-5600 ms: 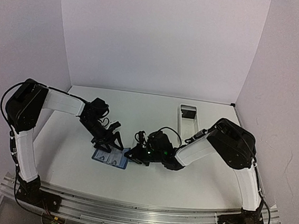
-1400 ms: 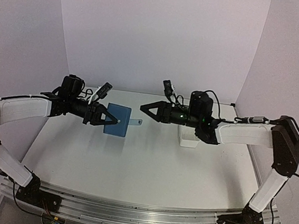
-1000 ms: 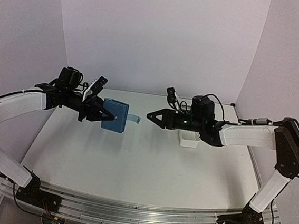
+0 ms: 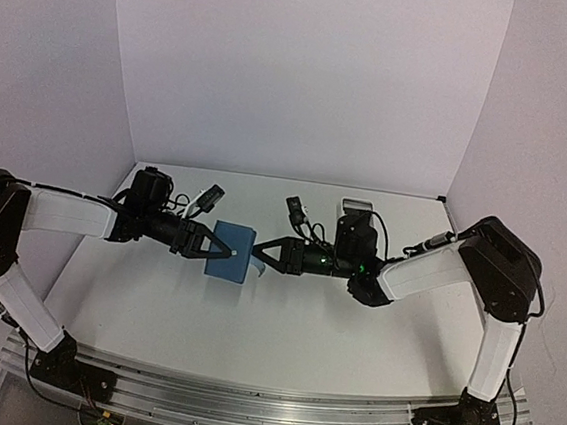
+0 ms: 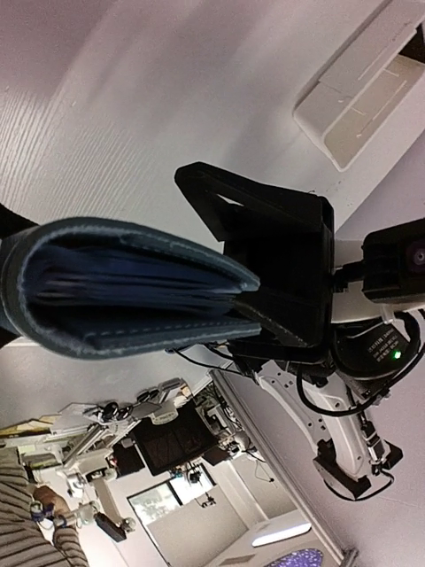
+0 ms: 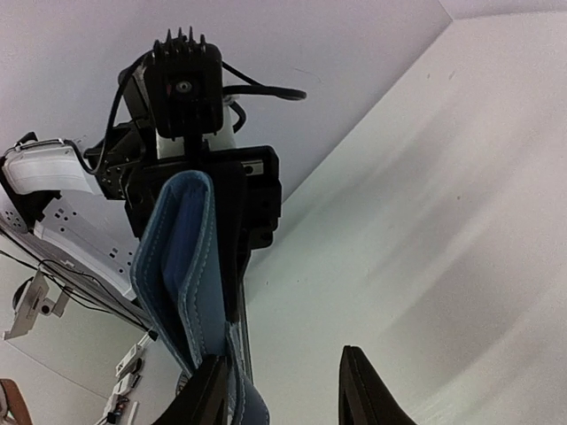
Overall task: Put the credit cards into the card holder
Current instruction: Place the card holder at the center of the board.
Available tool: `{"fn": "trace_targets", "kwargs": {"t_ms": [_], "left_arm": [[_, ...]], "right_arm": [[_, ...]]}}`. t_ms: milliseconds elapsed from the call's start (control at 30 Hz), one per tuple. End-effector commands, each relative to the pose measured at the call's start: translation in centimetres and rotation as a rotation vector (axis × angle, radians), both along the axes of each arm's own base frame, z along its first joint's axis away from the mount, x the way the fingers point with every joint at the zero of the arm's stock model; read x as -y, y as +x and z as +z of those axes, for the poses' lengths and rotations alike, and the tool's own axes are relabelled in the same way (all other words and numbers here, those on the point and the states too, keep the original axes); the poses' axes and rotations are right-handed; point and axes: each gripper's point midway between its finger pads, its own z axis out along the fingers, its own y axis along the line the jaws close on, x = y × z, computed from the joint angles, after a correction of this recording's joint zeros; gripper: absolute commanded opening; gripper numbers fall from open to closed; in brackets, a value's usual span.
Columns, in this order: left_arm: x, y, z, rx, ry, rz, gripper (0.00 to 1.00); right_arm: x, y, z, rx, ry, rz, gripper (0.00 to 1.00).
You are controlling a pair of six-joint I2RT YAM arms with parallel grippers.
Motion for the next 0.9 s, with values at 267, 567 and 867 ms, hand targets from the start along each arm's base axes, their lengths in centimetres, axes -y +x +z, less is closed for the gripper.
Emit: {"fn": "trace_targets", "kwargs": {"t_ms": [267,567,867], "left_arm": [[-1.0,1.4,-13.9,-0.497,0.315,0.235,0.00],[-4.0,0.5,-20.3,-0.503,0.583,0.332,0.24],[-4.1,0.2,-20.1,-0.566,0.590,0.346,0.32]], "right_arm": [[2.8,1.9,-6.4,-0.459,-0.014,-0.076,0.45],[3.0,-0.3,-12.7,-0.598,-0.453,-0.159,0.49],[0.7,-1.0,-13.9,-0.612,-0.462,-0.058,0.32]]}}
